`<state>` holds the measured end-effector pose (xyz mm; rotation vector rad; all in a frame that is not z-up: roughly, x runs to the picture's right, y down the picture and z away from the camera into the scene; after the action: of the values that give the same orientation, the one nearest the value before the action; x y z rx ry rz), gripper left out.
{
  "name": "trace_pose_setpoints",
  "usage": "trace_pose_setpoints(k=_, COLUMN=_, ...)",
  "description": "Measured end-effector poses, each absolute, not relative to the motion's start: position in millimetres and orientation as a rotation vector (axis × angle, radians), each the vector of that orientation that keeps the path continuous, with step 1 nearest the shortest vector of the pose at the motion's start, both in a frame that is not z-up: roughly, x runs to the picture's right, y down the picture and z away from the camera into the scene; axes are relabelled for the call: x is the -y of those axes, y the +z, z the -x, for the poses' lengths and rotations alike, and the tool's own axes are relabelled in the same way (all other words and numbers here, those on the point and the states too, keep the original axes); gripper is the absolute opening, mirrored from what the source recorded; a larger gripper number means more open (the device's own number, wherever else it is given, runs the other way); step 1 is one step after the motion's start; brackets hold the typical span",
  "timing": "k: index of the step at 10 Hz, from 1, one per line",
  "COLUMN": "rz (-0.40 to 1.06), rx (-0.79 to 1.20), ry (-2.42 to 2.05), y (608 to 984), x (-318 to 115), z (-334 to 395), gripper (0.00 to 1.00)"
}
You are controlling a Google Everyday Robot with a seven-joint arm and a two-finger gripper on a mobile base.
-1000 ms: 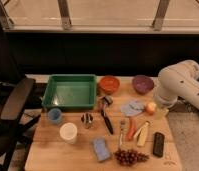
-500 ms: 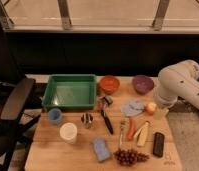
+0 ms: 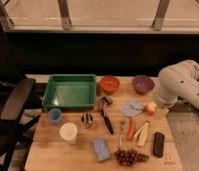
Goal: Place pepper in table surface
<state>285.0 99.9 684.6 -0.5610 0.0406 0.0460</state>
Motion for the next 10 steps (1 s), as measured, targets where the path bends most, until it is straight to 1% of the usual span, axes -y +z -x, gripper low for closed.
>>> trace_pose_setpoints(k=6, rz=0.549, rx=-0.045, ry=0.008, y=685.8, x=-98.8, z=-284.1, gripper=0.65)
trace_pose_setpoints(k=8, rz=0.537, rx=0.011, ry=-0.171, y=691.9, x=-100.4, z=-265.9, gripper=0.65)
trace_pose_setpoints(k=10, rz=0.537, rx=0.117, ry=-0.411, y=701.6, x=-113.4, z=-246.2, gripper=0.65)
